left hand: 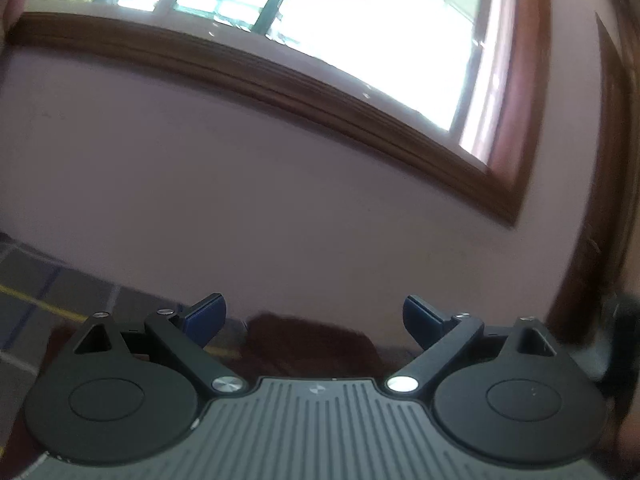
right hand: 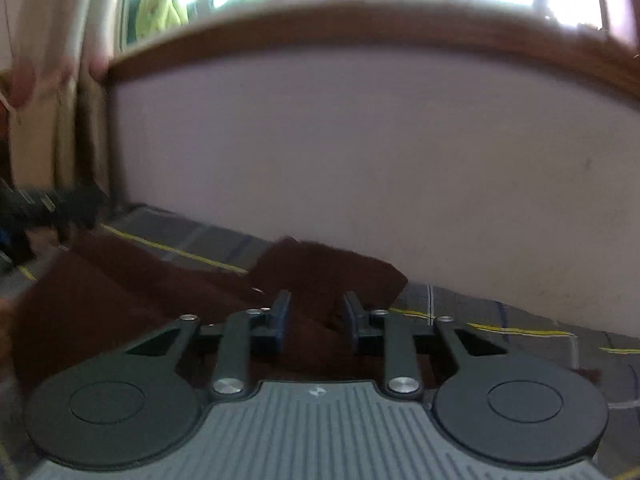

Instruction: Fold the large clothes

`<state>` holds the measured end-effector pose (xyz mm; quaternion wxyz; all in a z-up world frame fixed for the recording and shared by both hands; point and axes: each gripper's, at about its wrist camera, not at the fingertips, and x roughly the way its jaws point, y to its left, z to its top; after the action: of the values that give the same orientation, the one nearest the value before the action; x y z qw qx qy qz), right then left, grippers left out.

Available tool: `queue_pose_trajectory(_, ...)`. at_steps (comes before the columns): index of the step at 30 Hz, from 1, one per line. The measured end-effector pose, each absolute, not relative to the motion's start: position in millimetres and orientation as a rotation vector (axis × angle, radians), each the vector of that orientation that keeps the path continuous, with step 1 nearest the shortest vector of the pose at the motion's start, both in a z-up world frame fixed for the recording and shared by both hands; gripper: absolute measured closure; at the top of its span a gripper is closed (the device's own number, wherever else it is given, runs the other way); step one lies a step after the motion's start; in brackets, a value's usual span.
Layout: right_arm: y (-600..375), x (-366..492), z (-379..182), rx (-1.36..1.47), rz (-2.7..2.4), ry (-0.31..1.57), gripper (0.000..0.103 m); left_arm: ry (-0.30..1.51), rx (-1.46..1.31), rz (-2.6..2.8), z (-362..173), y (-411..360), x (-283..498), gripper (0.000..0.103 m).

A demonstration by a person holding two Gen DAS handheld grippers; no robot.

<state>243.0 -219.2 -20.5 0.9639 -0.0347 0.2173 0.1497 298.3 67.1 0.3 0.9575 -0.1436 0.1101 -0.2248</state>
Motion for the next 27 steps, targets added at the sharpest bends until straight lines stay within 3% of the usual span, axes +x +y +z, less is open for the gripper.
queue_pose_trajectory(3,-223.2,266.8,-45.9,-0.092,0.272,0.439,0.076,0.160,-0.310,-0.425,1.8,71.4,314.7,0.000)
queue_pose_trajectory(6,-238.6,284.3,-68.7,-0.123,0.225,0.479,0.076,0.136,-0.203,-0.325,-5.0,62.5,336.4,0.001)
queue_pose_trajectory(13,-280.1,298.7,-112.2,0.027,0.195,0.556,0.076,0.211,-0.264,-0.268,-52.8,61.7,358.6,0.002)
queue_pose_trajectory(20,-310.5,318.5,-125.0,0.163,0.121,0.628,0.077,0.277,-0.297,-0.211,-83.1,71.2,368.3,0.002)
queue_pose_trajectory(27,-318.2,320.3,-132.1,0.117,0.052,0.633,0.077,0.275,-0.354,-0.162,-86.2,89.7,368.6,0.002)
